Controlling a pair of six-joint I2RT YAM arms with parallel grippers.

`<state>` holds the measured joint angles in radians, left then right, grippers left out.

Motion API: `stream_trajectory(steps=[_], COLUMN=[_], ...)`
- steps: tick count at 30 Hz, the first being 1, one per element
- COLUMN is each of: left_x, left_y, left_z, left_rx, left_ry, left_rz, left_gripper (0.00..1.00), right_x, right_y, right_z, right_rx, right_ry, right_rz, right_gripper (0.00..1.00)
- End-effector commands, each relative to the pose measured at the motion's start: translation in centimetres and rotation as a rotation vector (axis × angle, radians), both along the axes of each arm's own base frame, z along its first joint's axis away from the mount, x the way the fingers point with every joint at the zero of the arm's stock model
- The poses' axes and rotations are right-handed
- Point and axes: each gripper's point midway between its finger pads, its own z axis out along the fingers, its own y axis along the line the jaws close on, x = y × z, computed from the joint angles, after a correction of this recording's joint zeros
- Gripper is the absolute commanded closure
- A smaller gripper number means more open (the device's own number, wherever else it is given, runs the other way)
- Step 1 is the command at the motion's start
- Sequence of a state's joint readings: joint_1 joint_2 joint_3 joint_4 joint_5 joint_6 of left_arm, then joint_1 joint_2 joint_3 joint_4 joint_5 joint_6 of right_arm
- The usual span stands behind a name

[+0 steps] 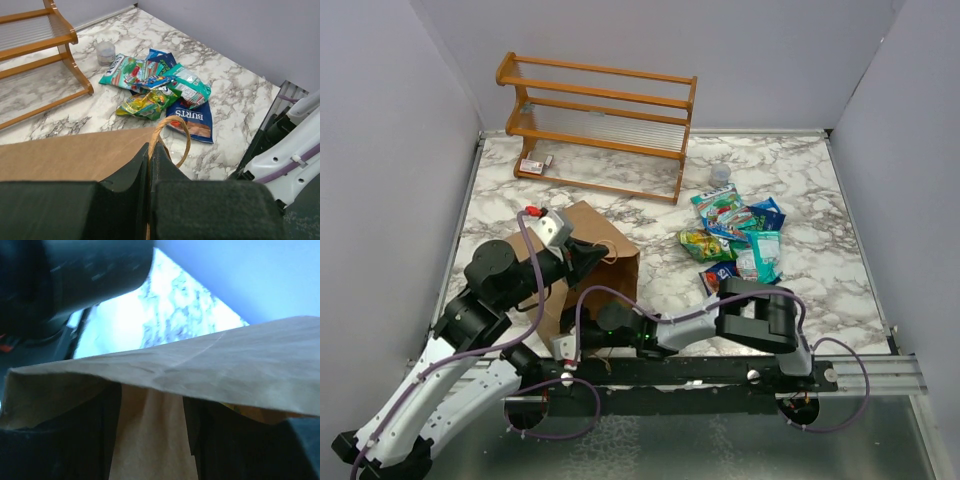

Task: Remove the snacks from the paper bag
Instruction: Take out the snack from the paper bag.

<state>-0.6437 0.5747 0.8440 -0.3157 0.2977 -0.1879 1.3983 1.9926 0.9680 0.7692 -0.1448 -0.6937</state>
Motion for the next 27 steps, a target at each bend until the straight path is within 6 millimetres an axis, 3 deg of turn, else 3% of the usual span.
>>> stream_trajectory(steps=[1, 7, 12, 15, 18, 21, 27], left_x=[-1.2, -1.5, -1.0, -0.6, -0.5, -0.4, -0.2], left_y=[0.6, 1.6, 1.3, 1.4, 1.7, 1.8, 0.9], left_z=[0.7, 0.8, 0.2, 0.2, 0.4, 0.9, 1.9], left_rx=[-0.027, -0.059, -0.075, -0.071, -0.079, -0.105, -0.137], left_ry=[-0.043, -0.087, -0.1, -0.1, -0.102, -0.108, -0.112], left_rz=[-0.014, 0.025, 0.029, 0.046, 0.064, 0.078, 0.046], left_gripper=[1.0, 1.0, 1.0, 1.0, 1.0, 1.0, 1.0], right_x=[2.6, 4.2, 4.5, 4.1, 4.2, 3.0, 2.3], right_y=[2.6, -0.8, -4.2, -5.7, -6.0, -5.6, -4.2], right_z=[3.4, 3.4, 0.4, -0.3, -1.1, -1.3, -1.9], right_rx=[0.137, 0.15, 0.109, 0.119, 0.106, 0.123, 0.183], right_ry=[-0.034, 0.071, 0.287, 0.398, 0.573, 0.746, 0.988], right_rz=[-0.136, -0.277, -0.42, -0.464, -0.569, -0.572, -0.614], right_gripper=[0.49, 0.48, 0.5, 0.55, 0.65, 0.76, 0.76])
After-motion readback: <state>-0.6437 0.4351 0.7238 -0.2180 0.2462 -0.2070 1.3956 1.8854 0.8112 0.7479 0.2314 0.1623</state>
